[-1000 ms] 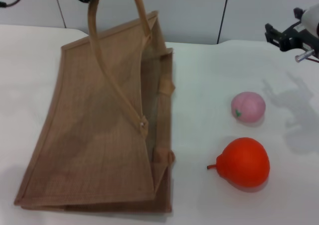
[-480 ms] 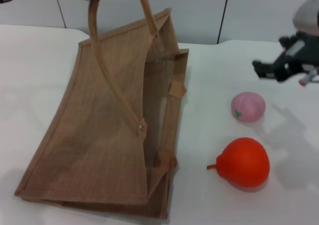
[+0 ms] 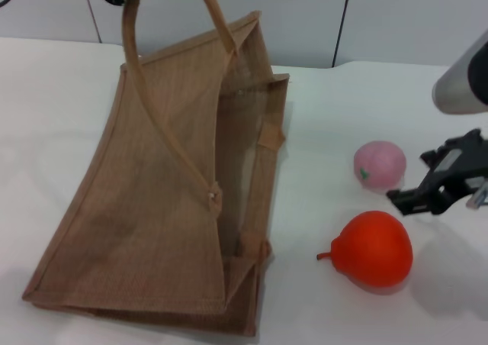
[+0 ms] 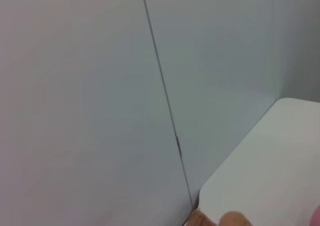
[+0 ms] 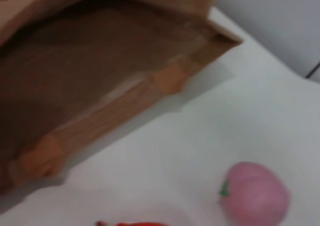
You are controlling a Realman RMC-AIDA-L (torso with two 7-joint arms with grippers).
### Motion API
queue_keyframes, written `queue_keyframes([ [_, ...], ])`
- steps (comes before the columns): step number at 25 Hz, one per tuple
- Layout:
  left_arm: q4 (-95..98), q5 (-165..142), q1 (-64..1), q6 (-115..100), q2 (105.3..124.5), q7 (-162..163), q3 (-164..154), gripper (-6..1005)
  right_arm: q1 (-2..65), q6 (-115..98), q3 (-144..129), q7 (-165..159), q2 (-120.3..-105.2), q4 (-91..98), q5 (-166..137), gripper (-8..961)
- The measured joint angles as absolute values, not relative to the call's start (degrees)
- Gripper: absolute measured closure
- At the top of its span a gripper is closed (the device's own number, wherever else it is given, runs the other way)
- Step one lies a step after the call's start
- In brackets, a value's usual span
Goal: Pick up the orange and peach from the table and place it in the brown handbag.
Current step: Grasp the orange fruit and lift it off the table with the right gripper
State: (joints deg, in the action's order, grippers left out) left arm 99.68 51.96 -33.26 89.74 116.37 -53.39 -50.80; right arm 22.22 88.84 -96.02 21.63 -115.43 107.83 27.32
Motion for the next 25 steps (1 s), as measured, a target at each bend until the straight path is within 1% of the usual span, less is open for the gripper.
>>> queue_keyframes([
  [6, 99.8, 51.9, -33.0, 89.9, 116.37, -53.0, -50.1, 885, 24.0, 92.0, -96.0, 21.9, -115.26, 105.5, 31.8, 207],
  [12, 99.8, 51.9, -32.4, 89.9, 116.37, -53.0, -50.0, 885, 26.9, 93.0, -97.2, 22.0, -115.27, 98.3, 31.9, 206],
  [19, 99.8, 51.8, -32.3, 89.8, 116.37, -53.0, -50.0, 886, 31.4, 92.2, -97.3, 21.7, -115.47, 91.1, 31.6, 205],
  [25, 99.8, 51.9, -32.4, 89.8, 116.37, -53.0, -50.0, 885, 32.1, 92.1, -97.2, 21.7, -115.54, 90.0, 31.9, 205],
])
